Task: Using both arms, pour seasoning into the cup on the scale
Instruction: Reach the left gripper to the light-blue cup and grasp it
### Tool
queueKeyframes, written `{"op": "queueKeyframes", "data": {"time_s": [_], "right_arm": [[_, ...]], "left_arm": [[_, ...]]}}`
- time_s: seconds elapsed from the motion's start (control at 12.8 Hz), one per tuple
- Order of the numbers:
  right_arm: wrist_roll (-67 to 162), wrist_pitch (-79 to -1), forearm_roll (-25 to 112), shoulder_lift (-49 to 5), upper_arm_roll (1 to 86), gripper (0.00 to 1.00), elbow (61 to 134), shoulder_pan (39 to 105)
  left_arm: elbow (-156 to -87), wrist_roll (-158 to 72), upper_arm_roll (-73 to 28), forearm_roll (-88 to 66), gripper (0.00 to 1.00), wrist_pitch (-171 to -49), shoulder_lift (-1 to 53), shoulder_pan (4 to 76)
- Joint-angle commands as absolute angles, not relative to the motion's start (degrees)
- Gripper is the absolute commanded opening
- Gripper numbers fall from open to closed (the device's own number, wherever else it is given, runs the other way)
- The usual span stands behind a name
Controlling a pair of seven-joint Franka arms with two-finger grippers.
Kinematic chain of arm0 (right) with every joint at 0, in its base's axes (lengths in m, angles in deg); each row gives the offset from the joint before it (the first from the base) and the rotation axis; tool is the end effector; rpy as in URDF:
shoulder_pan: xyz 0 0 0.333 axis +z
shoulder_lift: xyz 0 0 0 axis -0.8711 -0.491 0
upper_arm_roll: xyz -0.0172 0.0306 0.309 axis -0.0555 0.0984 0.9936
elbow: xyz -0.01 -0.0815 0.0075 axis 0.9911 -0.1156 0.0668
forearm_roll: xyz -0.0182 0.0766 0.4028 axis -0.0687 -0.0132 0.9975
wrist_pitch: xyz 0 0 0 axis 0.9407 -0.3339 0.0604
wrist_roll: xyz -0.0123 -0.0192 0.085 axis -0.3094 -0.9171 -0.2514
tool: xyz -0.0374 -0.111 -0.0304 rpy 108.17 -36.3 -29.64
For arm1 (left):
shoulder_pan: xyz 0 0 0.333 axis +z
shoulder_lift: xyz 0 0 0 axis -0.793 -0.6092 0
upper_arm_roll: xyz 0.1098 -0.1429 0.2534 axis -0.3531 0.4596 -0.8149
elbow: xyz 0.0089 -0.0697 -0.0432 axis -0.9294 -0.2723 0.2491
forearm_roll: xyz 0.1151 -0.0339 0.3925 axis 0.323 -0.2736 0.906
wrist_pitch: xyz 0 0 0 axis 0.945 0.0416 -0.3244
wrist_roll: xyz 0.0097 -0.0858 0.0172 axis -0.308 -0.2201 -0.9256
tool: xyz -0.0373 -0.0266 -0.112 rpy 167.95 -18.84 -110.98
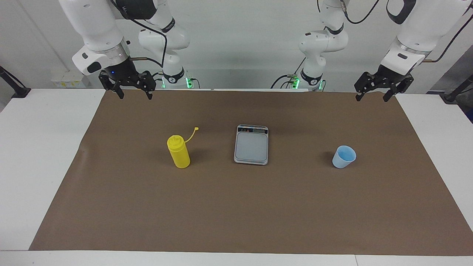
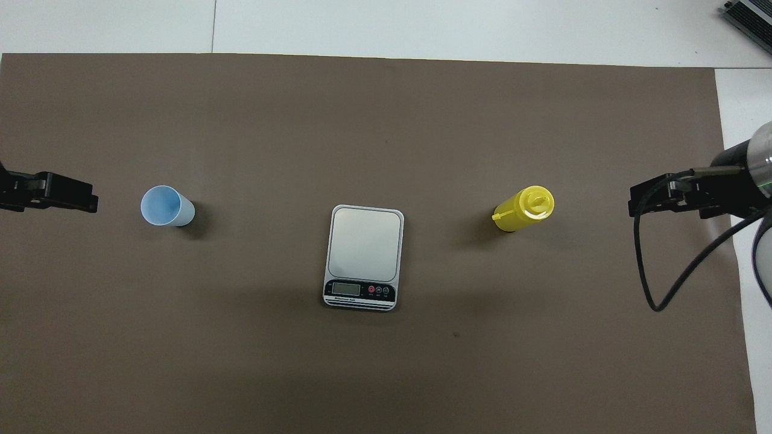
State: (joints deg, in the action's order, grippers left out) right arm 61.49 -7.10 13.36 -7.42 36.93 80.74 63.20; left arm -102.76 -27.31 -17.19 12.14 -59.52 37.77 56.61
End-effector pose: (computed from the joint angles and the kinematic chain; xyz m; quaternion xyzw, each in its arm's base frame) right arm 0.5660 0.0338 0.6119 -0.9993 0.0199 0.0314 0.0019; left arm 0.5550 -0.0456 0.6192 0.9992 -0.0380 -0.0029 0.0129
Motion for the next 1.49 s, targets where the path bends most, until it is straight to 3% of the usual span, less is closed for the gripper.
{"op": "queueKeyframes", "data": {"time_s": [0.0, 1.18, 1.41], "right_arm": [[61.7, -8.3, 13.7, -6.0, 37.1, 1.00, 82.8, 62.6], [61.5, -8.3, 13.7, -5.9, 37.1, 1.00, 82.9, 62.6], [61.5, -8.3, 13.7, -5.9, 37.1, 1.00, 82.9, 62.6]], "left_arm": [[-102.1, -26.0, -17.1, 11.4, 1.00, -59.5, 37.3, 57.0], [-106.5, -26.3, -16.9, 11.8, 1.00, -63.0, 39.0, 57.0], [-111.7, -25.9, -17.1, 11.7, 1.00, -69.3, 39.2, 59.5]]}}
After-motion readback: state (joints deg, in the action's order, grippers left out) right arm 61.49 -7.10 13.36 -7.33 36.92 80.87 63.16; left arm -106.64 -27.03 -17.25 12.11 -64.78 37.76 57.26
